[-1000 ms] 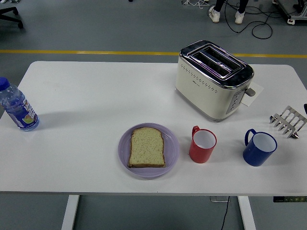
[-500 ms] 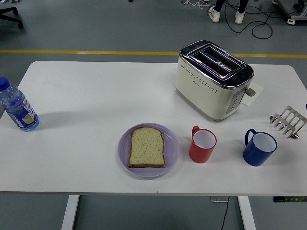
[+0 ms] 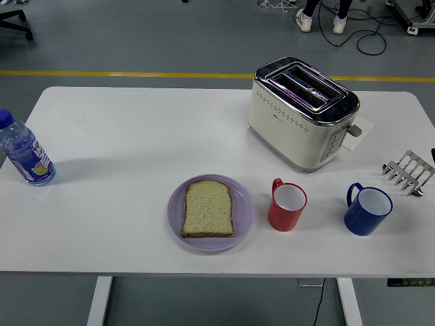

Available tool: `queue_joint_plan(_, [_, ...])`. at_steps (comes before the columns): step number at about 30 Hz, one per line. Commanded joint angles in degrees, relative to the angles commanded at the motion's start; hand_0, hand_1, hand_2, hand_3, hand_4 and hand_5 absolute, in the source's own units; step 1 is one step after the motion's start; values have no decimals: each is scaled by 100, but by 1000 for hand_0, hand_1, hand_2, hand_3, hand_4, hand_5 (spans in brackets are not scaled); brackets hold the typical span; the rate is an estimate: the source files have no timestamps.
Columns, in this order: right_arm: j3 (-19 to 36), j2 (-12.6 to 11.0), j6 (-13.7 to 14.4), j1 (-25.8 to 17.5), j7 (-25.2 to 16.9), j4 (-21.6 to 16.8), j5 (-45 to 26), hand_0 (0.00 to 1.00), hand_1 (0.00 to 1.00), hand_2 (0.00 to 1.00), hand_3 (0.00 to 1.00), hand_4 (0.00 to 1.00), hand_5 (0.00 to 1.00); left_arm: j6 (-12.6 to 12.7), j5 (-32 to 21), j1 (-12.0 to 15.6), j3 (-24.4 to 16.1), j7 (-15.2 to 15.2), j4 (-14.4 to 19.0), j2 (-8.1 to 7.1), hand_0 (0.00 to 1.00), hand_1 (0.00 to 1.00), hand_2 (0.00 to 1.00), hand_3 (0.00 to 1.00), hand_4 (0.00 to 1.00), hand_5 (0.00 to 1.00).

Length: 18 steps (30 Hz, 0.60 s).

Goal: Pick up the cup,pour liquid into bread,place the cup on the desk

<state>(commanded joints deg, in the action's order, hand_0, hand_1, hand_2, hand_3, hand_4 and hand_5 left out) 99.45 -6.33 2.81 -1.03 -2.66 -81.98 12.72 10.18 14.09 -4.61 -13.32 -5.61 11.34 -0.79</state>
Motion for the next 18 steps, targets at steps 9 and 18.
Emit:
queue_joint_plan(9, [-62, -10, -26, -19, -62, -120, -12, 657, 585, 648, 620, 658, 255, -2, 3, 12, 31, 0, 0, 4, 633, 638, 650, 502, 239, 863])
queue_joint_plan(18, [-51, -1, 4, -5, -86, -153, -10, 654, 585, 647, 619, 656, 254, -3, 11, -4, 1, -2, 3, -4, 633, 639, 650, 502, 239, 863])
